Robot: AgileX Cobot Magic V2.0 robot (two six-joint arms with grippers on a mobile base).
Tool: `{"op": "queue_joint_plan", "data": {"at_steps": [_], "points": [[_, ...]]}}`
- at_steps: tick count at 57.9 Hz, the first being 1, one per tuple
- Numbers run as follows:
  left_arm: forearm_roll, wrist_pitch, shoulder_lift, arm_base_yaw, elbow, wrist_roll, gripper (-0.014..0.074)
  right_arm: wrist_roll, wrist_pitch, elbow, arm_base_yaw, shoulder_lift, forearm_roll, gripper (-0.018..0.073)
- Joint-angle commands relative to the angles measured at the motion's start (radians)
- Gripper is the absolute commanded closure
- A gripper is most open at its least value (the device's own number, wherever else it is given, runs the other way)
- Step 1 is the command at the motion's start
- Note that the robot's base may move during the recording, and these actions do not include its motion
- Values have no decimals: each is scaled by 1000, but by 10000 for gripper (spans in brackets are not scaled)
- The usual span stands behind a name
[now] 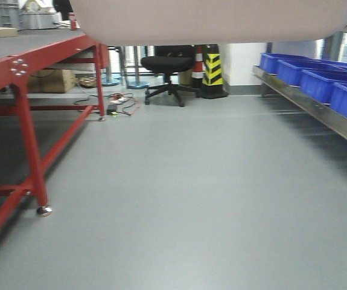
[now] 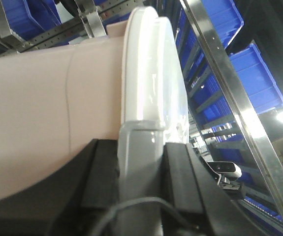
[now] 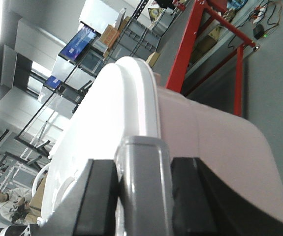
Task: Grab white bin and place on right shelf
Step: 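Hold the bin raised while the base drives to the steel shelving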
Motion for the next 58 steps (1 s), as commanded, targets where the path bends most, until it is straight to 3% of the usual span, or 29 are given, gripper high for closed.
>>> {"op": "queue_joint_plan", "data": {"at_steps": [1, 58], "points": [[-120, 275, -46, -33, -36, 25, 722, -12, 127, -32, 22, -30, 90, 500], [-120, 275, -46, -33, -36, 25, 722, -12, 127, -32, 22, -30, 90, 500]]}}
